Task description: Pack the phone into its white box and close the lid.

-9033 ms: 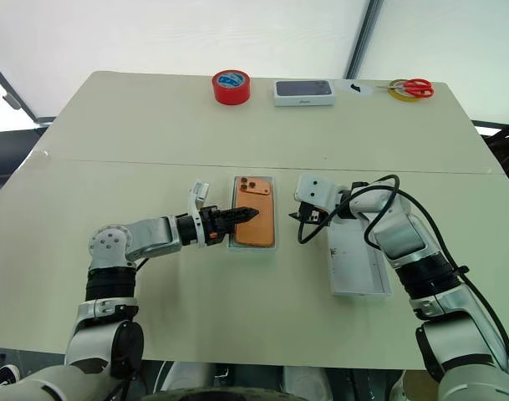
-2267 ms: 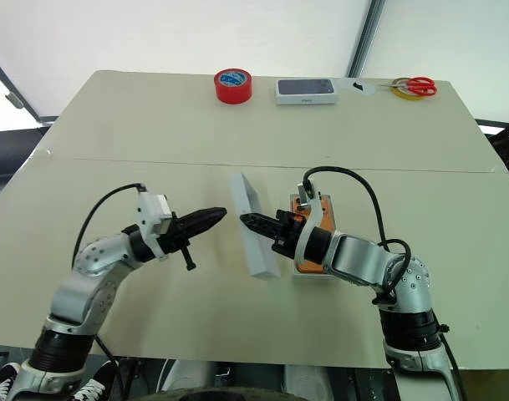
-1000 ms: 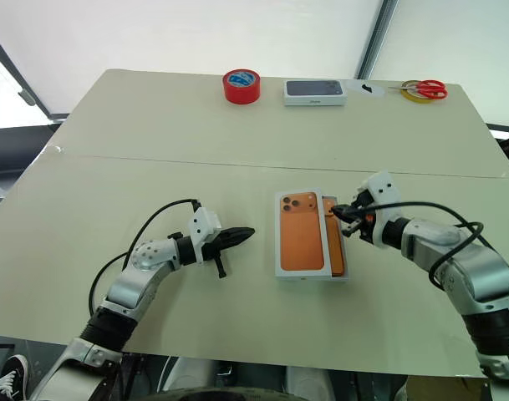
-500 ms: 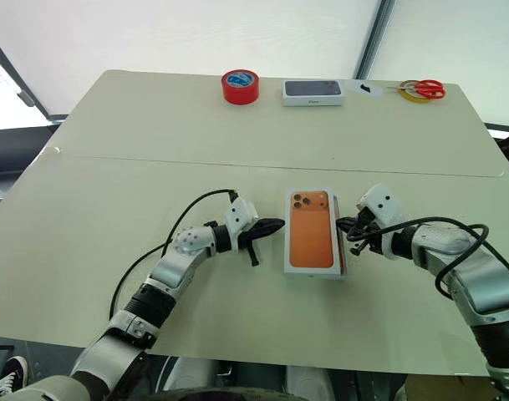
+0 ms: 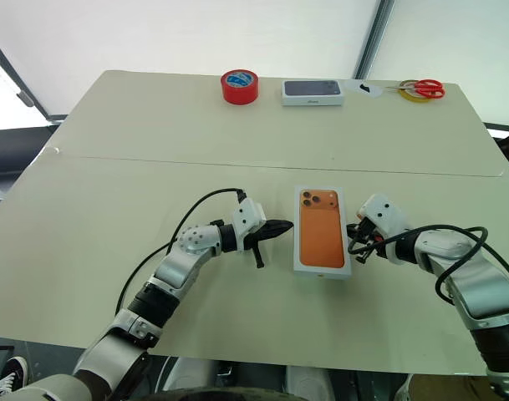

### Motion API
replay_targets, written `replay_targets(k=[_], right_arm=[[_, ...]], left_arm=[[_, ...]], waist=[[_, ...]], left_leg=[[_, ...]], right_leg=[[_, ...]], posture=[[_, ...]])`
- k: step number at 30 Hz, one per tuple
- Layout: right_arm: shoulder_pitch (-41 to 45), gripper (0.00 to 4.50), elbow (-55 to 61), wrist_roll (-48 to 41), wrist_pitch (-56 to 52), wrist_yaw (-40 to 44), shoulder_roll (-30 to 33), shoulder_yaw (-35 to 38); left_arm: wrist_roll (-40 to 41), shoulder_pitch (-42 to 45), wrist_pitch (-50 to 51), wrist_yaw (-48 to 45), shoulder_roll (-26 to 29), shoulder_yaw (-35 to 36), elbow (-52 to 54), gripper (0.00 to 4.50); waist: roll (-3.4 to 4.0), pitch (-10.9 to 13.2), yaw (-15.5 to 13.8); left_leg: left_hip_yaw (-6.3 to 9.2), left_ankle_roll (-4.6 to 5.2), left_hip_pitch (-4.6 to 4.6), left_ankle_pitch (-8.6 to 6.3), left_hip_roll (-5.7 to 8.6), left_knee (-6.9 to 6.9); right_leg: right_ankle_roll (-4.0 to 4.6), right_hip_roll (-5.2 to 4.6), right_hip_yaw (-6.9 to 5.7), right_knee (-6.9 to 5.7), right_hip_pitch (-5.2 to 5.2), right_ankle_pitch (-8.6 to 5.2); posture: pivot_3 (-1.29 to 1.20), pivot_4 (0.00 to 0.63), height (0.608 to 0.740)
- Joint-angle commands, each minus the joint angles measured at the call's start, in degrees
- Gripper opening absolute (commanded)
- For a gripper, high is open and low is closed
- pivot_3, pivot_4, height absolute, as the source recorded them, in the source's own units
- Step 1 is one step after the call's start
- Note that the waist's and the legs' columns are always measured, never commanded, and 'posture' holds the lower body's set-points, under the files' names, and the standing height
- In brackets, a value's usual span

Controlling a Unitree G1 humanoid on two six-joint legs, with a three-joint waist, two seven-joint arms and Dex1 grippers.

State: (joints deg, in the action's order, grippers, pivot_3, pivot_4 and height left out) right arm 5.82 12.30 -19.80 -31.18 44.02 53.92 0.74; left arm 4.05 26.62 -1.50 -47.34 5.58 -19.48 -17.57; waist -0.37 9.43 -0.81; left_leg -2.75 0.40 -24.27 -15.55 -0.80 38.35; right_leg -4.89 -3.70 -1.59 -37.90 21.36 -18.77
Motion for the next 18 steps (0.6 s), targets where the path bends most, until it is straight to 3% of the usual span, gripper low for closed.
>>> replay_targets(k=[1, 13, 18], right_arm=[[0.9, 0.05, 0.2, 2.6, 2.3, 0.1, -0.5, 0.3], [5.9, 0.05, -3.9, 10.7, 4.7, -1.5, -3.0, -2.6], [8.7, 0.05, -5.8, 14.1, 5.4, -2.1, -5.2, -5.0]], left_arm=[[-0.3, 0.6, -0.4, 0.0, -0.8, -0.8, 0.9, 0.0], [1.5, -0.8, 0.5, -1.2, -0.8, -0.4, 3.3, 0.0], [-1.3, 0.0, -0.1, 0.1, -1.0, -1.7, 1.8, 0.0]], waist=[[0.0, 0.0, 0.0], [0.0, 0.0, 0.0], [0.0, 0.0, 0.1]], left_leg=[[0.0, 0.0, 0.0, 0.0, 0.0, 0.0], [0.0, -0.34, 0.01, 0.2, 0.01, 0.01], [0.0, -0.35, 0.01, 0.21, 0.01, 0.03]], right_leg=[[0.0, 0.0, 0.0, 0.0, 0.0, 0.0], [0.0, 0.02, 0.0, -0.03, 0.01, 0.0], [0.0, 0.02, 0.0, -0.05, 0.01, 0.0]], posture=[[0.0, 0.15, 0.74], [0.0, 0.15, 0.74], [0.0, 0.15, 0.74]])
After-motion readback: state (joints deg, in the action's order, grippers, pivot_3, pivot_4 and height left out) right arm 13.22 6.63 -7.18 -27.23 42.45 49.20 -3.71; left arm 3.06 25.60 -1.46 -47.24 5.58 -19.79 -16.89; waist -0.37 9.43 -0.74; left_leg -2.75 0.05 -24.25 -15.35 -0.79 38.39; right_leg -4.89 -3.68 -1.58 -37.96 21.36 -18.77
